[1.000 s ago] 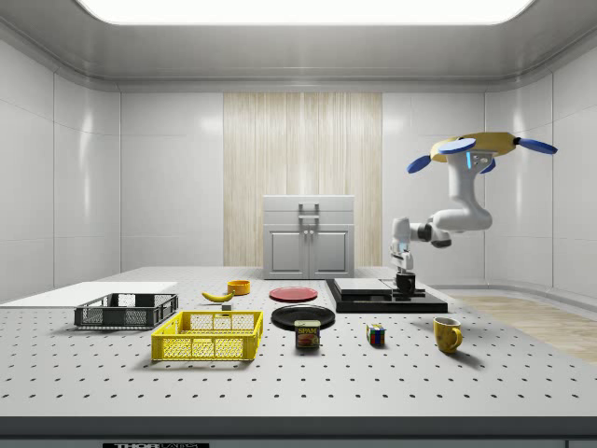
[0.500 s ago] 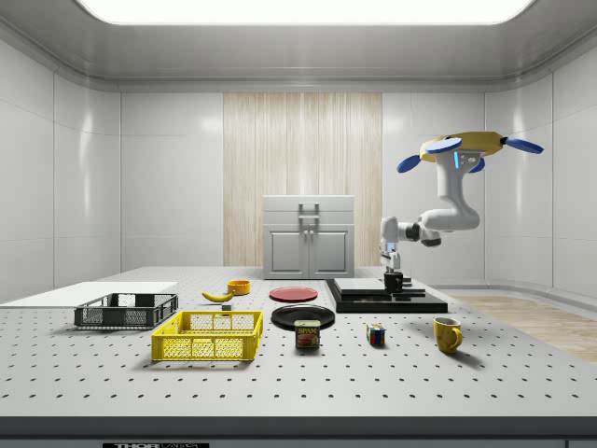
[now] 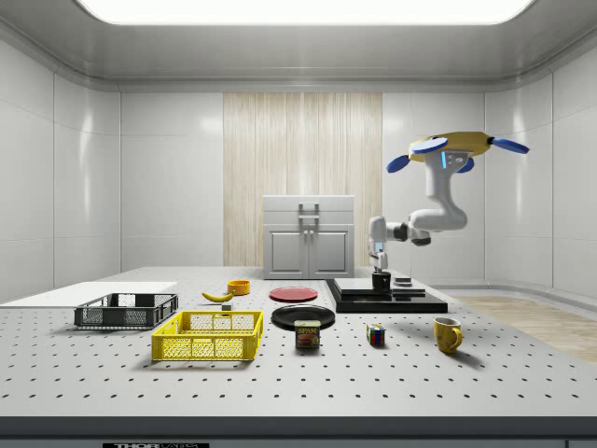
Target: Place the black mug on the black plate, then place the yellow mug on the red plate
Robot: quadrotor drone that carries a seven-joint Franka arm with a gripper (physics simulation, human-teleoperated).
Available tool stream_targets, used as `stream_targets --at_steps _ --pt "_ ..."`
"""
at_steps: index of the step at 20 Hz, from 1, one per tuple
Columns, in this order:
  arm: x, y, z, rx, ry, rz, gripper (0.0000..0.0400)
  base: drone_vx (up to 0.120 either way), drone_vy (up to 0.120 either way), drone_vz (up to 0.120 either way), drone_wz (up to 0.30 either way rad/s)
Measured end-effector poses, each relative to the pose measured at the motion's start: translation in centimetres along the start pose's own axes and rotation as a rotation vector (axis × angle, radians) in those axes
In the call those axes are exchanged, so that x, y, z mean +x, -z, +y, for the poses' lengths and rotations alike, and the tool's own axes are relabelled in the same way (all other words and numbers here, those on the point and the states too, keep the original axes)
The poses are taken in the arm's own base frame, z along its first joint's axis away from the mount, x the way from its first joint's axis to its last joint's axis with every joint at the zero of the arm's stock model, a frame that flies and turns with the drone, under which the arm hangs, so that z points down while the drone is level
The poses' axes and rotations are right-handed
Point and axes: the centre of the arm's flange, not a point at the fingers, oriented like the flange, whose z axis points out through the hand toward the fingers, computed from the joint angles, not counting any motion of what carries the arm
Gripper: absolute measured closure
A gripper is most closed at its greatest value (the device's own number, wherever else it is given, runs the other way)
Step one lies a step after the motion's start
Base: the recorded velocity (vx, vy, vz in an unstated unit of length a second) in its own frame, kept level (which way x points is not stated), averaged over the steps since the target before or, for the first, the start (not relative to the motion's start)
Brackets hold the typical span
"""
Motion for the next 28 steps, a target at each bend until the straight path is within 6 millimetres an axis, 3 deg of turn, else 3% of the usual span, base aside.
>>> stream_targets --at_steps 28 --pt "0.00 0.00 0.00 0.000 0.000 0.000 0.0300 0.120 -0.007 0.000 0.000"
